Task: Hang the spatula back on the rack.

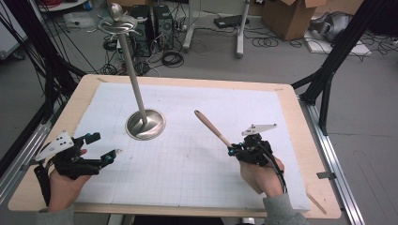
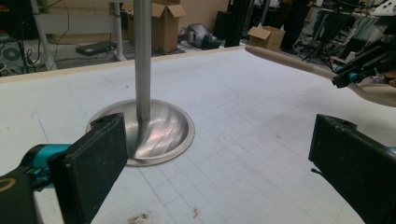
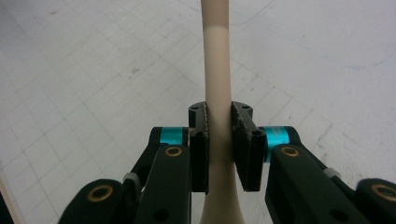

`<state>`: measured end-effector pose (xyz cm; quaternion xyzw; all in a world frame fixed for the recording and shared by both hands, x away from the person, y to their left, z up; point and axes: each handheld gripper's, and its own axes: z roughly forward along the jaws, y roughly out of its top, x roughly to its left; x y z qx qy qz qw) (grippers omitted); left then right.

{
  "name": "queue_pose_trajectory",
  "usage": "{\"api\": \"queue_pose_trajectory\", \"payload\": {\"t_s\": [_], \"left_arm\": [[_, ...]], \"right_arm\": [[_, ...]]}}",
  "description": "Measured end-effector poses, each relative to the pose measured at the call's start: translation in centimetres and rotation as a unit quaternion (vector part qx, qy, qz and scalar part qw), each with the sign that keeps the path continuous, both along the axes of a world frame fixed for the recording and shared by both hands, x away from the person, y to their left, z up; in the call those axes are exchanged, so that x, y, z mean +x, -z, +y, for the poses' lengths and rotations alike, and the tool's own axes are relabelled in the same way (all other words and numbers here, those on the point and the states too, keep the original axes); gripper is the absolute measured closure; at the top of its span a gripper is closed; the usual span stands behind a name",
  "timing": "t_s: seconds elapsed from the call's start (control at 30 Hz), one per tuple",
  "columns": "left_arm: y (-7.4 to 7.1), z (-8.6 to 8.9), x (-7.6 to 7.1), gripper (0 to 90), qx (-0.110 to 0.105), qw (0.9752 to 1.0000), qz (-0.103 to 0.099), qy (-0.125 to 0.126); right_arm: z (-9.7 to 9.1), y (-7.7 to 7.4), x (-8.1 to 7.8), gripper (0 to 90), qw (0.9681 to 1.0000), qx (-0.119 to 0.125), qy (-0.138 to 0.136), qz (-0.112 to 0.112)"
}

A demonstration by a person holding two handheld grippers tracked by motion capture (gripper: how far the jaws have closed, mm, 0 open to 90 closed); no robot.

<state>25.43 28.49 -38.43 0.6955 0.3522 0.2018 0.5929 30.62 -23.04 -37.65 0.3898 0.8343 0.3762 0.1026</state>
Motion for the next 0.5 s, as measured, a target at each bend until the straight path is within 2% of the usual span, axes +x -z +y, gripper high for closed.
{"api": "queue_pose_trajectory", "payload": {"t_s": [0.5], "left_arm": [[-0.2,0.3,-0.2,5.2,-0.004,1.0,-0.004,-0.007]], "right_arm": [[0.5,-3.1,0.1,78.6,0.9994,0.017,-0.024,-0.018]]}}
